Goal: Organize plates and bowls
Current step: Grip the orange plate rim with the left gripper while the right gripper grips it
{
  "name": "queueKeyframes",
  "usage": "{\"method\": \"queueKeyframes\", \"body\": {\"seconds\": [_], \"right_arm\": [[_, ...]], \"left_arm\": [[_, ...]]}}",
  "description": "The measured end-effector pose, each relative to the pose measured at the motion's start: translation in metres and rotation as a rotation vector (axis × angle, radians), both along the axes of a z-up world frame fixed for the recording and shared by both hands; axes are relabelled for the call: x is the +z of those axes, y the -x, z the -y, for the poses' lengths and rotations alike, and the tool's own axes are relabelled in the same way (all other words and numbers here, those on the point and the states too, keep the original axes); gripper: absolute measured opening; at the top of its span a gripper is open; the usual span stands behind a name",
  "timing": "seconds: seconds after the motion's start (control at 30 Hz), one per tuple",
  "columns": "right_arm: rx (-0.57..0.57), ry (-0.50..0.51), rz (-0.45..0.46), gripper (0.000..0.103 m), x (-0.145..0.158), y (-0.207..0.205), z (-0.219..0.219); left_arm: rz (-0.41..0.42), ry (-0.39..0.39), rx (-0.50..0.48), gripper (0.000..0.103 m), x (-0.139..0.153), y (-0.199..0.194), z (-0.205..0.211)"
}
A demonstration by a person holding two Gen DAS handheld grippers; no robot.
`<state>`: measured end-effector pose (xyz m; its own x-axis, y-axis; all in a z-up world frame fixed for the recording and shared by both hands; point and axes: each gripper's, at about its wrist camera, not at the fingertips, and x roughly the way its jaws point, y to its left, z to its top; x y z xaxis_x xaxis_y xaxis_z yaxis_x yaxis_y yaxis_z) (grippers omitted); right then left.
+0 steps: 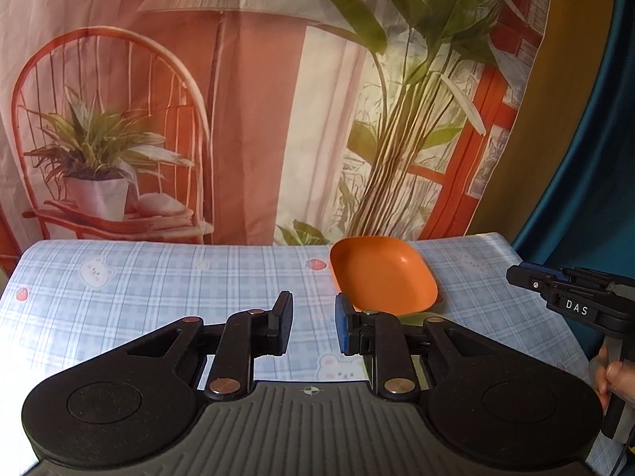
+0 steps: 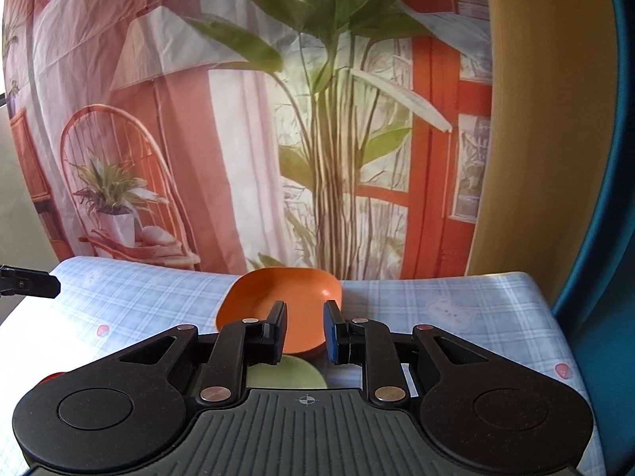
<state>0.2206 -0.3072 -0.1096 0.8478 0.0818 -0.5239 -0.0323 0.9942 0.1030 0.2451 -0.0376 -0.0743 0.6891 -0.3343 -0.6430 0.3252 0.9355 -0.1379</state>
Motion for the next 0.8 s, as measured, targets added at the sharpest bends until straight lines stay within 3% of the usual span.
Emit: {"method": "queueKeyframes", "body": {"seconds": [0.27,0.63,0.8], "right_arm": [[-0.015,-0.022,-0.031,0.020,-0.018,-0.046,0.022],[-0.013,-0.080,-0.126,0.020,-0.076,-0.101,0.029],[-0.013,-0.103,-0.153,0.020,-0.094,-0.113,0.029]], "left_arm": [[-0.038,0.027,0.016,0.024,-0.015,-0.056,0.037],[-0.178,0.014,-0.007,0.024,-0.094,-0.107,0.072],[-0.224,0.025,-0.014,0.024,-0.115,-0.117,0.073]]}}
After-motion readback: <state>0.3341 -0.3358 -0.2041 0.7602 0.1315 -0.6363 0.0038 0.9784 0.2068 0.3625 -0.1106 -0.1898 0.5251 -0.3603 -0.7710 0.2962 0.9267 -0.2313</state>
